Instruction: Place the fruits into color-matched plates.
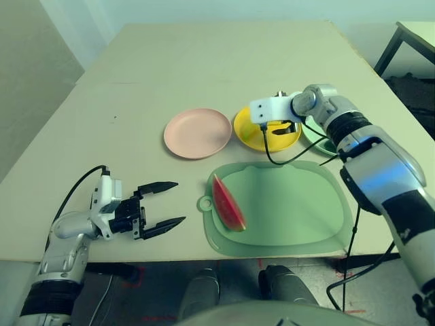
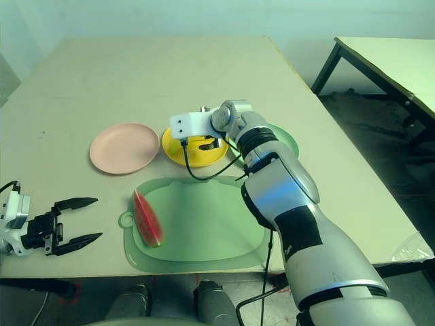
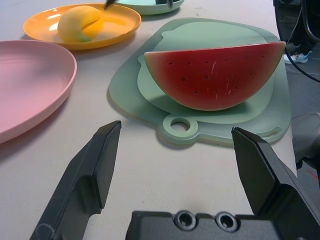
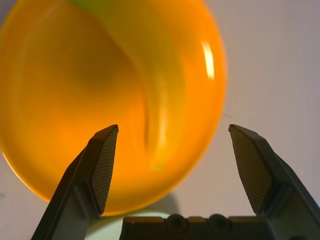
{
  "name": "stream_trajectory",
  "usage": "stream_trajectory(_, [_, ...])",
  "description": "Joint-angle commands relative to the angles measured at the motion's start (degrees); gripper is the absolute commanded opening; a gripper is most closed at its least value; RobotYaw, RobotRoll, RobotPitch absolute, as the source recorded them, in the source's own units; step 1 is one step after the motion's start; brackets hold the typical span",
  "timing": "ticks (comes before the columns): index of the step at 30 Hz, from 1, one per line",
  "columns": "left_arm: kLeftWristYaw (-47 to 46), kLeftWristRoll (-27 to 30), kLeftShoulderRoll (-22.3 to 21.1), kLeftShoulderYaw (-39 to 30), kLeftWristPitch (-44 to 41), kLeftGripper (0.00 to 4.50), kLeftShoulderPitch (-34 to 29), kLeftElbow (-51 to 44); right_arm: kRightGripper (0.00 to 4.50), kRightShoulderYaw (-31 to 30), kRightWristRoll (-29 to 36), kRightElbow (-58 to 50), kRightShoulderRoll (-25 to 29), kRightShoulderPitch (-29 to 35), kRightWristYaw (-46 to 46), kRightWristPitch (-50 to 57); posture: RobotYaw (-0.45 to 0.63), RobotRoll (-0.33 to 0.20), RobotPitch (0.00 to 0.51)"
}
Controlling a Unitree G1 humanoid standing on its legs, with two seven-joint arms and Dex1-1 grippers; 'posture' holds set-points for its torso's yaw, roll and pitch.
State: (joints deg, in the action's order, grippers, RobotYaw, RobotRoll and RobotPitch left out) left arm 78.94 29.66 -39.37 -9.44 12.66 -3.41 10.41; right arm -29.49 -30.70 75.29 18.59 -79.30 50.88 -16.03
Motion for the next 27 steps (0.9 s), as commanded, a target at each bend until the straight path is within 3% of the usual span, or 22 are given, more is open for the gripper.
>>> stream_trajectory(1, [-0.2, -0.5, 0.2, 0.0, -0.1, 4.50, 0.0, -0.2, 4.46, 5.5, 6.0, -3.0, 1.2, -1.4, 6.6, 0.5, 0.03, 0.000, 0.069])
stream_trajectory(4, [-0.3, -0.4, 0.1, -0.1, -0.2, 4.50, -0.3, -0.5, 4.46, 9.7, 10.8, -7.5, 3.3, -0.2, 12.0, 3.0, 0.03, 0.000, 0.074])
stream_trajectory(7, [-0.2, -0.5, 0.1, -0.1, 0.0, 4.50, -0.6, -0.2, 4.46, 14.7, 17.9, -18.3, 6.0, 5.5, 19.4, 11.1, 0.02, 0.000, 0.076])
stream_trajectory(9, [-0.1, -0.4, 0.0, -0.3, 0.1, 4.50, -0.9, 0.1, 4.46, 18.3, 24.3, -30.5, 7.6, 13.0, 23.5, 20.7, 0.02, 0.000, 0.076])
stream_trajectory(12, [0.1, -0.5, 0.2, -0.5, 0.6, 4.50, -1.2, 0.8, 4.46, 20.8, 31.5, -49.3, 11.8, 29.6, 28.0, 25.2, 0.00, 0.000, 0.073])
stream_trajectory(15, [0.2, -0.7, 0.3, -0.5, 0.8, 4.50, -1.1, 1.4, 4.46, 23.1, 36.2, -58.7, 14.0, 41.7, 27.6, 29.2, -0.01, 0.000, 0.067])
stream_trajectory(20, [0.3, -1.3, 0.8, -0.2, 1.6, 4.50, -0.1, 3.3, 4.46, 25.6, 42.7, -62.3, 13.7, 57.7, 29.1, 19.6, -0.02, 0.000, 0.063])
stream_trajectory(27, [0.1, -1.6, 1.0, -0.1, 2.0, 4.50, -0.1, 3.1, 4.46, 27.0, 48.7, -56.4, 12.2, 62.4, 35.9, 5.7, -0.01, 0.000, 0.059])
